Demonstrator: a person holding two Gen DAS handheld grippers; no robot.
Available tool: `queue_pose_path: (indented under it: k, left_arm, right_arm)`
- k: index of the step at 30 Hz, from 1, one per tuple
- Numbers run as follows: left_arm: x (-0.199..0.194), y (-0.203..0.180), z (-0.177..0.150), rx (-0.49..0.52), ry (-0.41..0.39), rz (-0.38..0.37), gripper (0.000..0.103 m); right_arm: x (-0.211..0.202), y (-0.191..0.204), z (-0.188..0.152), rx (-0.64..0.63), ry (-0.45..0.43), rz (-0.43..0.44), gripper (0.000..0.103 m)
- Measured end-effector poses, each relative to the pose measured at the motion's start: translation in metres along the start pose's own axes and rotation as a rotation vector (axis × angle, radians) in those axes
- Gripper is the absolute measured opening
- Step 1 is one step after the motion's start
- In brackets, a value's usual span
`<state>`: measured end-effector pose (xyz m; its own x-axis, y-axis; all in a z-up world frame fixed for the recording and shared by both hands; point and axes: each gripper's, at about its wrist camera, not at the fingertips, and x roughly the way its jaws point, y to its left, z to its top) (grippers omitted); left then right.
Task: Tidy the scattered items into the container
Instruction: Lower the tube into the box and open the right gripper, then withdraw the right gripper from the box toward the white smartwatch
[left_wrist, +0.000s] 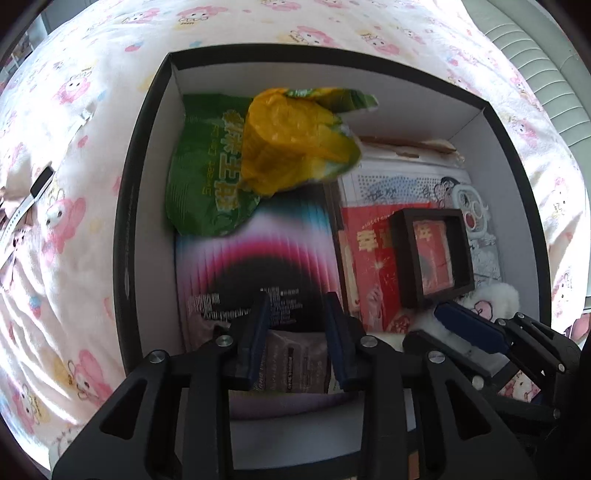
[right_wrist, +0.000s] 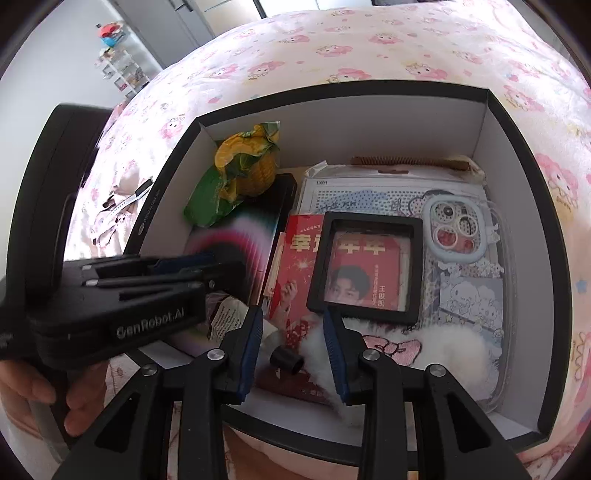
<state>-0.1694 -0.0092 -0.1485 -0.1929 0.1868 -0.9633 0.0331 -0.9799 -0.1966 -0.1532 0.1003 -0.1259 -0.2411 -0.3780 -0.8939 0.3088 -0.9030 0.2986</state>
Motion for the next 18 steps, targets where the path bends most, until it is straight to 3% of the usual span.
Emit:
queue_pose_path:
  k: [4,7,10,13,18]
  left_arm:
    - [-0.003,-0.002,-0.018,0.000,0.016,0.004,0.030]
    - [-0.013,0.002,-0.023,-0.054,-0.042,-0.033,0.031]
    - [-0.025,0.005,-0.031,-0.099,-0.135,-0.021,0.031]
    - [-0.026,0.012,-0.040,-0.137,-0.159,-0.058,0.031]
    - [-0.057,0.007,-0.063,-0.097,-0.259,-0.113,0.031]
  right_arm:
    - [-0.001,-0.003,-0.005,0.041,-0.011,0.021,0.030]
    - [-0.005,-0.001,-0.008,0.000,-0.014,0.014,0.030]
    - [-0.010,-0.001,-0.011,0.000,-0.030,0.002,0.030]
    - [-0.015,0.002,-0.016,-0.015,-0.056,-0.027,0.030]
    - [-0.036,0.000,-0.022,0.018,-0.110,-0.032,0.031]
